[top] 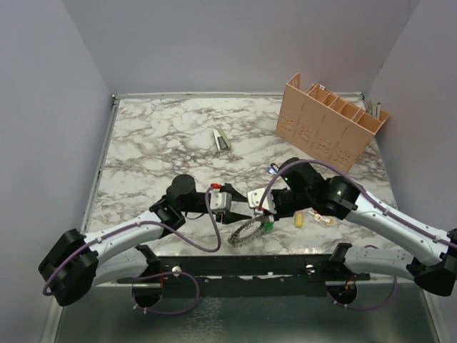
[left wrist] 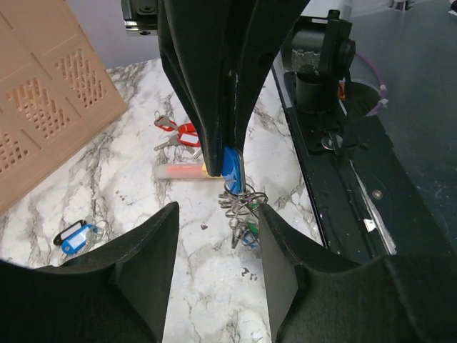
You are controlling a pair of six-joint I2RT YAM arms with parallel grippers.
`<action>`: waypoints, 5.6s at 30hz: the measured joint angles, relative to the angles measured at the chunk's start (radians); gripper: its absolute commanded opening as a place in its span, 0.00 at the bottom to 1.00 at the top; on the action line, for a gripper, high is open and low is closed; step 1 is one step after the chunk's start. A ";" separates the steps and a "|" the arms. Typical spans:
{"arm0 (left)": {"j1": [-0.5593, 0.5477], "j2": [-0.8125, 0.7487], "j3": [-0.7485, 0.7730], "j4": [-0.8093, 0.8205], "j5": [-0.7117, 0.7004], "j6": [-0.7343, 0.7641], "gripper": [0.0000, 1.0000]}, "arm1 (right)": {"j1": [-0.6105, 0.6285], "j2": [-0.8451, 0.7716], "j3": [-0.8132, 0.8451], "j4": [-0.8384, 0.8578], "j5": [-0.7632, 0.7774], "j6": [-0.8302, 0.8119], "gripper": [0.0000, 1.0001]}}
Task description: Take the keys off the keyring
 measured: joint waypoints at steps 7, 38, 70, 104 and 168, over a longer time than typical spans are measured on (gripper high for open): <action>0.024 0.062 0.019 0.000 0.119 -0.008 0.44 | 0.000 0.008 0.000 0.000 -0.002 -0.003 0.01; 0.039 0.117 0.053 -0.014 0.215 -0.043 0.00 | 0.000 0.001 -0.004 0.025 -0.010 -0.006 0.01; 0.028 0.037 -0.095 0.262 -0.305 -0.612 0.00 | 0.000 -0.156 -0.269 0.364 0.189 -0.077 0.01; -0.059 0.003 -0.262 0.593 -0.626 -0.849 0.00 | 0.000 -0.163 -0.269 0.434 0.301 -0.061 0.01; -0.046 -0.537 -0.330 -0.051 -0.731 -0.454 0.00 | -0.332 0.278 -0.254 0.679 0.442 0.861 0.81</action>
